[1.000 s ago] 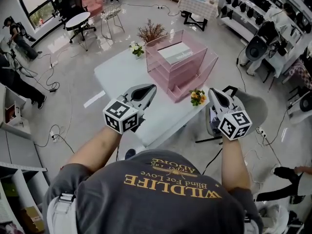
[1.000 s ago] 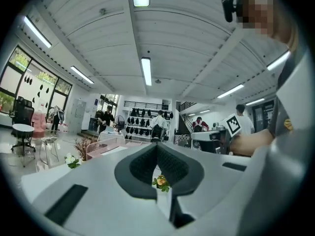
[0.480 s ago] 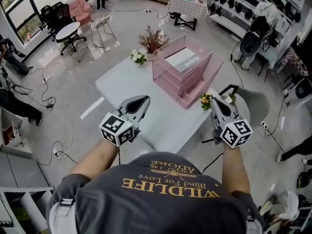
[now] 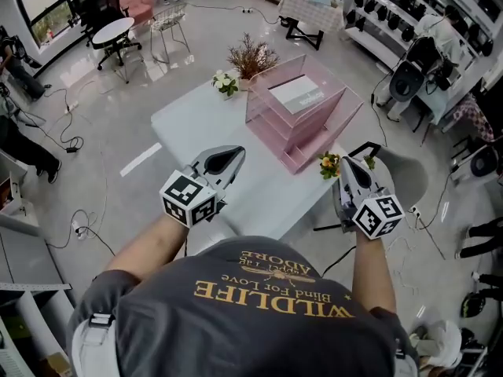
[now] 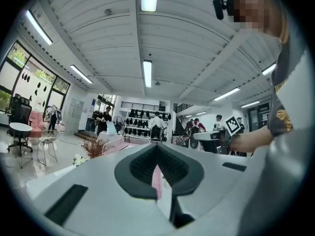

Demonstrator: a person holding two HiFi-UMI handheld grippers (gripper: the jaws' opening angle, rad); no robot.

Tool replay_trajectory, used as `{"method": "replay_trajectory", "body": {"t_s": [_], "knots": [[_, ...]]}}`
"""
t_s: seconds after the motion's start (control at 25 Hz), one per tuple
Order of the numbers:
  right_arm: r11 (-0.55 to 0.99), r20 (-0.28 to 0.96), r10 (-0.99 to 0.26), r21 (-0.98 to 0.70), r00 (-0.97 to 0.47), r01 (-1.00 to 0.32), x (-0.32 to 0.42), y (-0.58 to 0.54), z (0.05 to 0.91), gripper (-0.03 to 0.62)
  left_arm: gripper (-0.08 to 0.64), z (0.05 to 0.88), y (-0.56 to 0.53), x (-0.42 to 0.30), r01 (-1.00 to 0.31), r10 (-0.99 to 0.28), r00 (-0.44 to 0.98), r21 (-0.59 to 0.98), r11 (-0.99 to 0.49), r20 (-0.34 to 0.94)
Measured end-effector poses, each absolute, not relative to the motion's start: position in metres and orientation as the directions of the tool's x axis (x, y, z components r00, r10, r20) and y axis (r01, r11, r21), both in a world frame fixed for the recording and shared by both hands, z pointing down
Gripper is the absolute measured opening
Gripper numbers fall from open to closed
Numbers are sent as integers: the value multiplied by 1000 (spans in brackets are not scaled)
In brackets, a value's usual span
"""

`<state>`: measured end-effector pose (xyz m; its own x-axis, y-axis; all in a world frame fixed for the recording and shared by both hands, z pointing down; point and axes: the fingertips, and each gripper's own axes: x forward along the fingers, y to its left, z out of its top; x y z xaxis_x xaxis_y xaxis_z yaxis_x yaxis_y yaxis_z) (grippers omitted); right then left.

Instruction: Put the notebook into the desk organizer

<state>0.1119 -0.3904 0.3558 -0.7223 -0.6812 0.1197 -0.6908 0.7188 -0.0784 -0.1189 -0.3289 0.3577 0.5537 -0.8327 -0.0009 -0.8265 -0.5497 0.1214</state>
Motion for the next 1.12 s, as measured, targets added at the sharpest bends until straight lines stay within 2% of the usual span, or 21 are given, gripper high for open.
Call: {"method": "replay_trajectory", "body": {"t_s": [1.12], "knots": [[730,129,-673,-44,-728,-682,108,-410,352,-2,2,362,-338,-117,-826,-831,556,127,-550,15]]}}
